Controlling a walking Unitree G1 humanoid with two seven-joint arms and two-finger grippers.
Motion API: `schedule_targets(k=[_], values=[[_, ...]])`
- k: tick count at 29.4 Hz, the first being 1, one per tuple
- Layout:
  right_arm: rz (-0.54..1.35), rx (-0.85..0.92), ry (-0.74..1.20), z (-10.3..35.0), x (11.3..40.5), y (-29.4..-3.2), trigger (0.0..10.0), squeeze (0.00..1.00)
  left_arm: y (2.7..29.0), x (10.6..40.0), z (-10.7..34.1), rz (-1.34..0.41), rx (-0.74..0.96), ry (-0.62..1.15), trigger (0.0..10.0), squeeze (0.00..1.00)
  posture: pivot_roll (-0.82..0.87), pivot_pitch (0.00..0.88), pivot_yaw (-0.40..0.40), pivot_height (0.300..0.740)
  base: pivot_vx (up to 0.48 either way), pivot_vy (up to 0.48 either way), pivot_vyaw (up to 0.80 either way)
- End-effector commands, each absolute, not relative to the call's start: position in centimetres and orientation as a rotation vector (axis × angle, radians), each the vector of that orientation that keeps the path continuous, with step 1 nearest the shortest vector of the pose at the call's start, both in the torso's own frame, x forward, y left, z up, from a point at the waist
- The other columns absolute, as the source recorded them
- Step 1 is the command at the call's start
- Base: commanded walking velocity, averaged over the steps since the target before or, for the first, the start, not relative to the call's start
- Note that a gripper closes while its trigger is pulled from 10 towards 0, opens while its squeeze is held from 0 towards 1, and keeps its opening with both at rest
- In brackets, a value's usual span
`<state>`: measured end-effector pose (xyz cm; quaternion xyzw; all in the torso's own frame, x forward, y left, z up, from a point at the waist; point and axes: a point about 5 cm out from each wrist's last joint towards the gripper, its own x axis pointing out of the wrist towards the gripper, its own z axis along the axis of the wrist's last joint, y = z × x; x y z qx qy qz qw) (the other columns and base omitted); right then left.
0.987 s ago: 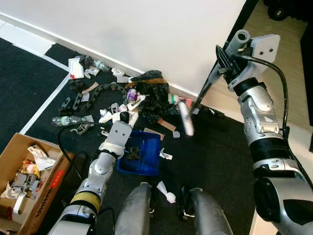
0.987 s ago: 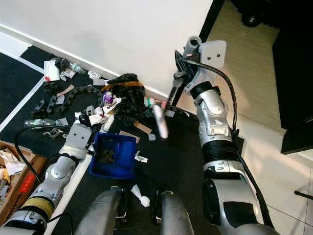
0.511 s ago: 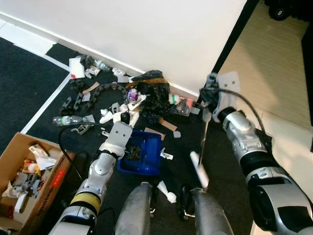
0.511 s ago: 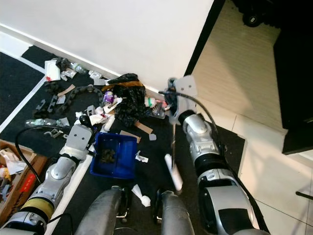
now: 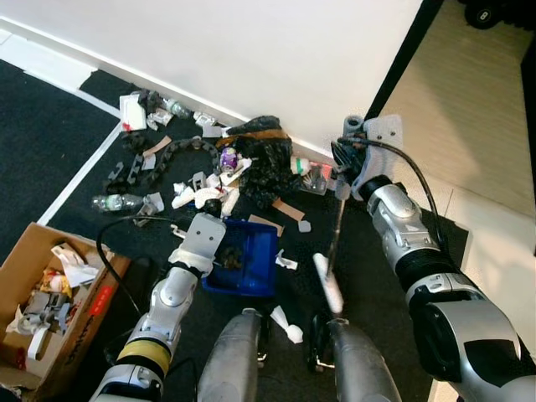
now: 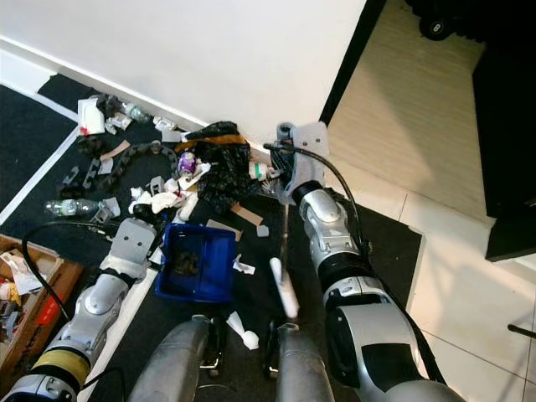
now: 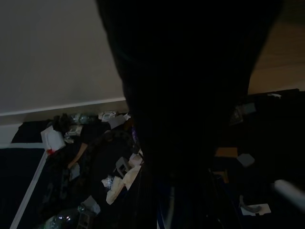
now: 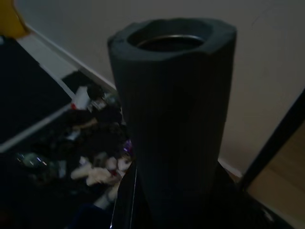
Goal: Sweep floor
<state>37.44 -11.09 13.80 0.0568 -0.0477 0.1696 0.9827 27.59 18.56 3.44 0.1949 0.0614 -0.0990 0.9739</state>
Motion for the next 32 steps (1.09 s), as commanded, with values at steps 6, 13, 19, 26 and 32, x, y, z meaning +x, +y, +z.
schedule_targets(k=[6, 13, 19, 26, 32], values=[[0.34, 0.492, -0.182, 15.6, 38.0, -10.0, 10.0, 0.0, 18.8, 25.7, 0.9, -0.222, 0.414, 0.26, 10.0, 0.0, 0.16, 0.325, -0.025, 0.74, 0.0, 0.0, 0.0], [0.319, 0.57, -0.213, 16.3, 38.4, -10.8, 10.0, 0.0, 18.8, 25.9, 1.1, -0.22, 0.414, 0.259, 10.0, 0.0, 0.16, 0.32, -0.028, 0.74, 0.0, 0.0, 0.0], [0.334, 0.506, -0.249, 17.0, 38.4, -11.3, 10.0, 0.0, 18.6, 26.0, 1.1, -0.222, 0.411, 0.261, 10.0, 0.0, 0.15, 0.315, -0.029, 0.74, 0.0, 0.0, 0.0], [0.366, 0.261, -0.325, 19.1, 38.6, -12.1, 10.0, 0.0, 18.3, 26.1, 1.0, -0.227, 0.409, 0.266, 10.0, 0.0, 0.14, 0.313, -0.031, 0.74, 0.0, 0.0, 0.0], [0.354, 0.077, -0.316, 19.1, 38.6, -12.6, 10.0, 0.0, 18.2, 26.1, 1.0, -0.231, 0.407, 0.266, 10.0, 0.0, 0.14, 0.316, -0.031, 0.74, 0.0, 0.0, 0.0]])
